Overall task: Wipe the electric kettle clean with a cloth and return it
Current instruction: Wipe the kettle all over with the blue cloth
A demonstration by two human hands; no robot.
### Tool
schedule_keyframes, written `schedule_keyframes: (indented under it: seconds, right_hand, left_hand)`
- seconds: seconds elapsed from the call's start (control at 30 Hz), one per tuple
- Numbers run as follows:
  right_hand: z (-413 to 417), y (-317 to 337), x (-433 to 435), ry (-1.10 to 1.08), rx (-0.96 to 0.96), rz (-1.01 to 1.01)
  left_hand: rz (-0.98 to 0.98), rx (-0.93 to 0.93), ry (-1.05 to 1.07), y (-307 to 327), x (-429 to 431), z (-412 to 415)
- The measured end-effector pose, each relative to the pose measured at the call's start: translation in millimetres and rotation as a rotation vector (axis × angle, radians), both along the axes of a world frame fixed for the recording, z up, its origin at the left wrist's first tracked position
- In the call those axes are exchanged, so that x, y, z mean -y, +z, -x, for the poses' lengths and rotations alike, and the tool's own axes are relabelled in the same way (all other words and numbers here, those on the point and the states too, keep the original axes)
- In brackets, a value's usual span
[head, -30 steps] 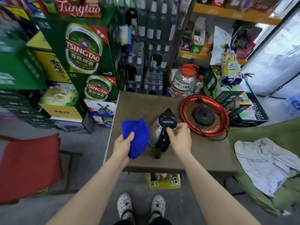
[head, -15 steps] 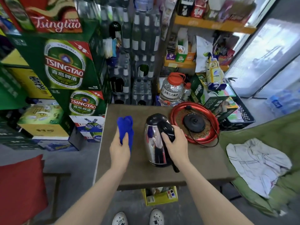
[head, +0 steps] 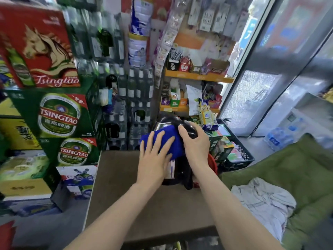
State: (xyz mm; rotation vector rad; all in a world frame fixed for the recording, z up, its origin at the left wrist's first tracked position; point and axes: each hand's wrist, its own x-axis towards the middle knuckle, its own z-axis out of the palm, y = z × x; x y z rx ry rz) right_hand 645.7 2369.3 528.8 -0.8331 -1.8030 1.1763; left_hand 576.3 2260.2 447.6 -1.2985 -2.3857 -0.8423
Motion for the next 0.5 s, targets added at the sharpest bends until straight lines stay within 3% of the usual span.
schedule_keyframes:
  seconds: [0.07,0.17,0.33,0.43,0.5]
  right_hand:
    - [-2,6,0,-0.016,-0.03,0.008]
    - [0,22,-4,-0.055,-0.056,0.046]
    - [0,39,-4,-0.017,-0.062,-0.055]
    - [-3,33,7,0.0,-0.023,-0.082]
    - [-3,30,14,0.021,-0.043,-0.079]
  left_hand:
    - [0.001,0.021,0.023,24,-9,8]
    - [0.022,-0.092,0.046,47,-19,9]
    - [0.114,-0.23,0.079,27,-6,-17]
    - [0.13,-0.161,0.13,21,0,-29]
    - [0.024,-0.012,0.19,37,-4,-25]
